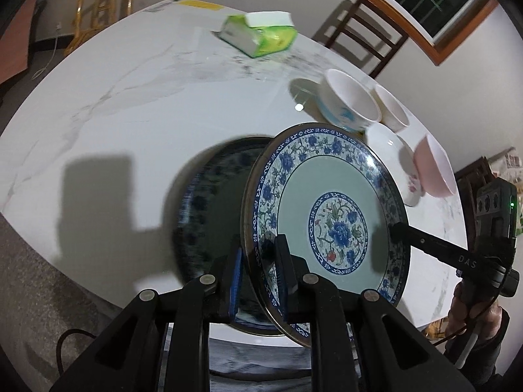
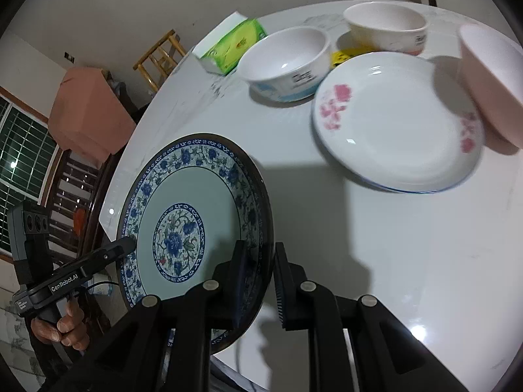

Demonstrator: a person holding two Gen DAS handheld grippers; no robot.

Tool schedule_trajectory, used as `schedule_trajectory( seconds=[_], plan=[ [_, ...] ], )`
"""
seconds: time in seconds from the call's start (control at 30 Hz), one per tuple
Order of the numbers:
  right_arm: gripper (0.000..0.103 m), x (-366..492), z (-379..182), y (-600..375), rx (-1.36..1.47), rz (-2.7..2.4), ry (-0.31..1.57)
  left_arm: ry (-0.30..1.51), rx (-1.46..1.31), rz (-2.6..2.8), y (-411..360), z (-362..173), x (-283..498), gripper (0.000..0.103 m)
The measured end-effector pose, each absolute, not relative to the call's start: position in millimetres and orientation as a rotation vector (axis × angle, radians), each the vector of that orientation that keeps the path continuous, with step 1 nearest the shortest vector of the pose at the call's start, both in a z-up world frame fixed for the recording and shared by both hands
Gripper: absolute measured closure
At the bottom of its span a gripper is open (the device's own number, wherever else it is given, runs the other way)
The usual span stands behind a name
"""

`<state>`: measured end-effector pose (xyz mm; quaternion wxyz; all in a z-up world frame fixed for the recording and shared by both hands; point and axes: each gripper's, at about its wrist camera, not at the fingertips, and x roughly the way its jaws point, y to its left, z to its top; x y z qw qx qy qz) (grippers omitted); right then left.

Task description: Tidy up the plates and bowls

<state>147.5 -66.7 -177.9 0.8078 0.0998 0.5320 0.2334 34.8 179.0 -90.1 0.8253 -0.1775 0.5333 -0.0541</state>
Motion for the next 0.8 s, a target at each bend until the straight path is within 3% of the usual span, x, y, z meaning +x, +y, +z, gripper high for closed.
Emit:
schedule_trajectory(
  seconds=[0.8],
  plan=[
    [0.084, 157, -190, -25, 0.129, 0.463, 1.171, 1.162, -0.402, -0.073, 213, -115, 42, 0.085]
  ],
)
